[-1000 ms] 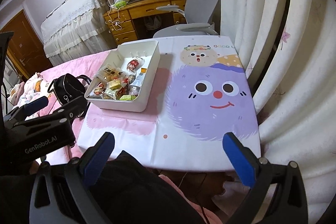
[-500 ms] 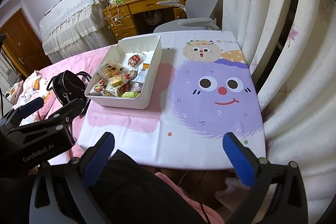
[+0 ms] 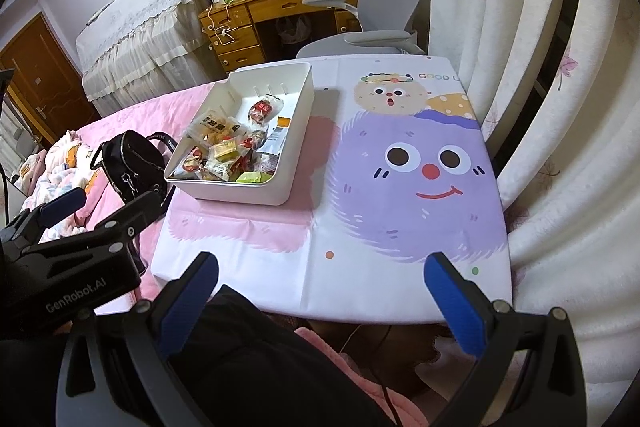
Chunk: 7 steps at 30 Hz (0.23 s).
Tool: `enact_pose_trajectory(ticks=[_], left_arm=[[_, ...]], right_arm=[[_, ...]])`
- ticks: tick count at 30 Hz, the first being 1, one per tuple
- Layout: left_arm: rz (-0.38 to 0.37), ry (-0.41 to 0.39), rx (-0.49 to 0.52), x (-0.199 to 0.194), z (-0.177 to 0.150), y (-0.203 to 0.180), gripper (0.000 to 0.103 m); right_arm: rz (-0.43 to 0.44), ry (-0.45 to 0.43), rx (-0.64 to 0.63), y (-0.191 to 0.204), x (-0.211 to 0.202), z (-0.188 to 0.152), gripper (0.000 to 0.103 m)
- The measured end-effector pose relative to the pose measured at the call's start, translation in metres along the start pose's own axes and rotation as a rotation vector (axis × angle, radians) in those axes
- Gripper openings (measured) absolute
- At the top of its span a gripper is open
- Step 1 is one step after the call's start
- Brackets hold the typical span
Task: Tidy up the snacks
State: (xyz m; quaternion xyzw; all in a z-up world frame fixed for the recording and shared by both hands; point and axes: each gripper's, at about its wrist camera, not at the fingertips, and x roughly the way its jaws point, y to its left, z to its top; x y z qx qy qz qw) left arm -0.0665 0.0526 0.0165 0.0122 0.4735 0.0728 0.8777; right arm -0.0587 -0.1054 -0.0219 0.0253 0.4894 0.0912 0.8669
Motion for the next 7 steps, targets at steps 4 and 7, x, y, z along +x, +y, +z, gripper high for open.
enact_pose_trajectory(ticks=[4,7], left_arm=[[-0.001,0.001,0.000,0.0002,0.0016,0.0011,0.102],[-0.002,0.006,0.002,0.0005,0.0013,0.0017,0.102]], right_arm=[[0.002,0.002,-0.001,0.0015,0.0014,0.0008,0.103],[0.001,0.006,0.001,0.0022,0.0022,0.0007,0.103]])
